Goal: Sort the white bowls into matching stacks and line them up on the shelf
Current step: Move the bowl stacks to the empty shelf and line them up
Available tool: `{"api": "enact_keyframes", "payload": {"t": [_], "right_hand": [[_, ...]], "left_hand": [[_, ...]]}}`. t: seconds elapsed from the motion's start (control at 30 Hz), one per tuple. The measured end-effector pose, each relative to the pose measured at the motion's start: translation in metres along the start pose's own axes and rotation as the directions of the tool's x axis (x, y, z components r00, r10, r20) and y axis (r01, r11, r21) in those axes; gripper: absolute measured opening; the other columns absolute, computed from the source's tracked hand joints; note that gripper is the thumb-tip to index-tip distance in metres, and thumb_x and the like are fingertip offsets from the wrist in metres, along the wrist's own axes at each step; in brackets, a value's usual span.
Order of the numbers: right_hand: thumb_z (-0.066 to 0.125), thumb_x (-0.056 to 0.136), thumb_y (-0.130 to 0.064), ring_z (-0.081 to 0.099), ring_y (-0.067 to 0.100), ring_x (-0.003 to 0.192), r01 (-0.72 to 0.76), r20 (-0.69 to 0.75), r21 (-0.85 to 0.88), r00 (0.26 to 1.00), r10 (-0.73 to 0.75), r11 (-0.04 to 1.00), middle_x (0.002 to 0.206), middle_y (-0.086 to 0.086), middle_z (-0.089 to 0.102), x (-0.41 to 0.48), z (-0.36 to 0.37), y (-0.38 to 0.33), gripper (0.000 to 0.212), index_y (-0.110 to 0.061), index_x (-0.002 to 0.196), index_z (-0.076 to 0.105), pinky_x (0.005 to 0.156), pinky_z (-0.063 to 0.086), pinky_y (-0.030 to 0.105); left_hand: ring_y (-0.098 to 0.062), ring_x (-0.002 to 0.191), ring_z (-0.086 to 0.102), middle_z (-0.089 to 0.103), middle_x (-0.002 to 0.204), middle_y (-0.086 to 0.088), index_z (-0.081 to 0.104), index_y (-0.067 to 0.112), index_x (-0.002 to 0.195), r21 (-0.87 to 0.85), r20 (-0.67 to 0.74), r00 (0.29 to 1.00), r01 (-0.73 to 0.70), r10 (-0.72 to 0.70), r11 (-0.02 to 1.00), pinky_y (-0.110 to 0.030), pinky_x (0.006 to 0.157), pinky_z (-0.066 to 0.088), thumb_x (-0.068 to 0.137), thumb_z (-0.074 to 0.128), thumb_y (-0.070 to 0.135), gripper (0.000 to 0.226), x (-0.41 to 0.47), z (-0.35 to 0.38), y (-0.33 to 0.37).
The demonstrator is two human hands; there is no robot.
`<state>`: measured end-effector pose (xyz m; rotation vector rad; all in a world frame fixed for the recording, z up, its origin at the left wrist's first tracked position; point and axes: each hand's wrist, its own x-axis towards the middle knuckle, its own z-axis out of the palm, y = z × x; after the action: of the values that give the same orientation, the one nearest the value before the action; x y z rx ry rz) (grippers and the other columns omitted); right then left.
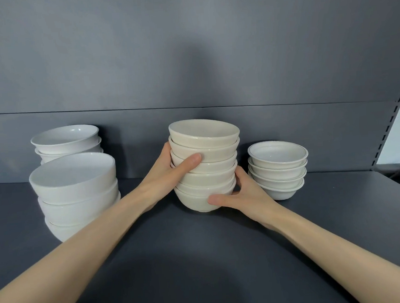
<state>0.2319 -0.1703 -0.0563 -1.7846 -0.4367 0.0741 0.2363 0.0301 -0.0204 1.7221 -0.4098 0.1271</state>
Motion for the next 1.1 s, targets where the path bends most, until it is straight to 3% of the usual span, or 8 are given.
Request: {"api": "enact_keyframes", "payload": {"t": [0.13, 0.33, 0.5, 0.67, 0.8, 1.0, 1.1], "right_hand": [[0.083, 0.069, -0.009, 0.060, -0.007, 0.104, -0.023, -0.023, -0.001, 0.999, 0.023, 1.000, 0.122, -0.014, 0.061, 0.001, 0.000, -0.002, 0.079, -0.020, 0.135, 0.041, 0.088, 0.052, 0.018], [0.082, 0.069, -0.007, 0.061, -0.008, 0.102, -0.013, -0.034, -0.030, 0.999, 0.012, 0.999, 0.117, -0.017, 0.064, 0.000, 0.000, -0.006, 0.072, -0.024, 0.129, 0.047, 0.081, 0.052, 0.014], [0.083, 0.069, -0.008, 0.062, -0.004, 0.104, -0.013, -0.031, -0.035, 0.999, 0.012, 0.999, 0.117, -0.014, 0.066, -0.005, -0.001, -0.012, 0.071, -0.022, 0.130, 0.050, 0.082, 0.052, 0.016], [0.086, 0.052, -0.033, 0.062, 0.001, 0.109, -0.004, -0.036, -0.062, 0.999, 0.002, 0.998, 0.117, -0.014, 0.067, -0.011, -0.004, -0.032, 0.084, -0.027, 0.128, 0.051, 0.091, 0.052, 0.025], [0.085, 0.052, -0.034, 0.062, 0.005, 0.111, 0.017, -0.021, -0.064, 1.000, -0.018, 0.998, 0.117, -0.013, 0.068, -0.030, -0.009, -0.050, 0.082, -0.027, 0.126, 0.052, 0.094, 0.051, 0.029], [0.084, 0.056, -0.024, 0.063, 0.003, 0.106, 0.061, -0.004, -0.062, 0.998, -0.061, 0.996, 0.115, -0.012, 0.068, -0.080, -0.004, -0.073, 0.075, -0.027, 0.125, 0.054, 0.080, 0.054, 0.019], [0.086, 0.051, -0.030, 0.064, 0.001, 0.104, 0.071, 0.022, -0.048, 0.997, -0.070, 0.996, 0.114, -0.014, 0.069, -0.108, 0.004, -0.078, 0.080, -0.028, 0.124, 0.054, 0.080, 0.054, 0.018]], "left_hand": [[-0.002, 0.116, 0.057, 0.056, 0.131, 0.013, 0.030, 0.031, 0.141, 0.000, 0.040, 0.999, 0.023, -0.023, 1.000, -0.032, 0.096, 0.049, 0.061, 0.072, 0.057, 0.095, 0.000, -0.003, 0.000], [-0.003, 0.116, 0.058, 0.057, 0.130, 0.012, 0.033, 0.029, 0.140, -0.010, 0.056, 0.998, 0.035, -0.035, 0.999, -0.031, 0.096, 0.049, 0.057, 0.077, 0.051, 0.096, 0.001, -0.008, -0.001], [0.005, 0.105, 0.061, 0.061, 0.123, 0.014, 0.039, 0.026, 0.135, -0.017, 0.025, 0.999, 0.020, -0.020, 1.000, -0.013, 0.080, 0.051, 0.060, 0.078, 0.046, 0.087, -0.003, -0.005, 0.003], [0.010, 0.096, 0.062, 0.061, 0.118, 0.015, 0.042, 0.027, 0.128, -0.044, 0.007, 1.000, -0.012, 0.012, 0.999, -0.009, 0.073, 0.050, 0.067, 0.080, 0.041, 0.074, -0.010, -0.002, 0.029], [0.008, 0.099, 0.062, 0.062, 0.118, 0.016, 0.042, 0.027, 0.130, -0.059, 0.000, 0.999, -0.039, 0.039, 0.998, -0.010, 0.074, 0.051, 0.070, 0.079, 0.040, 0.072, -0.026, 0.004, 0.048], [0.006, 0.101, 0.063, 0.063, 0.118, 0.016, 0.043, 0.027, 0.132, -0.054, -0.055, 0.997, -0.053, 0.050, 0.997, -0.015, 0.079, 0.052, 0.064, 0.076, 0.042, 0.077, -0.075, 0.020, 0.076], [0.004, 0.103, 0.063, 0.064, 0.118, 0.017, 0.044, 0.029, 0.130, -0.048, -0.088, 0.996, -0.039, 0.035, 0.998, -0.018, 0.083, 0.051, 0.054, 0.077, 0.053, 0.086, -0.109, 0.026, 0.085]]}}
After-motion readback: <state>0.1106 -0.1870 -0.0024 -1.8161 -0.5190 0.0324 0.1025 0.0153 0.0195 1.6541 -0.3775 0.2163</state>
